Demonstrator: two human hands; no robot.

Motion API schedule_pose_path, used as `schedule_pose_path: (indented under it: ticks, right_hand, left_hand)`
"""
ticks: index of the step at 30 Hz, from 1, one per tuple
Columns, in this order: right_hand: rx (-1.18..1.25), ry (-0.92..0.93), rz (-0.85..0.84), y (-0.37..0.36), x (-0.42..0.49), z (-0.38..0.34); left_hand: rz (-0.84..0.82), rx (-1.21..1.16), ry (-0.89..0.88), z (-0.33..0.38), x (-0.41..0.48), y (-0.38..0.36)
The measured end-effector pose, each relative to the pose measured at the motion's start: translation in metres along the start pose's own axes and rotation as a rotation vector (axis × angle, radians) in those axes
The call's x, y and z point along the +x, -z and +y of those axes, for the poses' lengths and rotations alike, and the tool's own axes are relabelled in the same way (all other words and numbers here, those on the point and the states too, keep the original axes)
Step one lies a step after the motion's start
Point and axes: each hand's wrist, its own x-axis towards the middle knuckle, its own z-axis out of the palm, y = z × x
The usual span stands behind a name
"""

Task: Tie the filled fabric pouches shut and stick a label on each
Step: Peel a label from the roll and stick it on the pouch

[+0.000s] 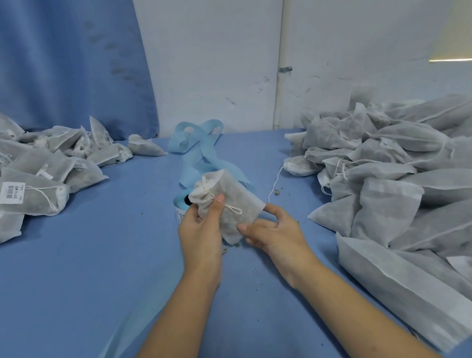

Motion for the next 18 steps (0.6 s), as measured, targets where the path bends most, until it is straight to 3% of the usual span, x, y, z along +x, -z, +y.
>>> schedule_pose_path:
  ticks: [3,6,12,18]
  right_hand:
    - [-0.247,0.062,-0.002,0.001,0.001,0.004]
    - [-0.584,0.187,0.027,-0.001,0.000,0.010]
    - [-0.921,0.321,-0.074,-0.002,-0.001,0.015]
    - [-1.200,0.333,-0.130,-0.008,0.007,0.010]
  left_hand:
    - [0.007,0.104,-0.142,0.001,-0.002,0.000]
    - [0.062,0.100,-0.176,0.005,0.003,0.005]
    - [0.173,0.298,-0.257,0.001,0.006,0.018]
    - [0.197,0.435,-0.180,-0.003,0.014,0.023]
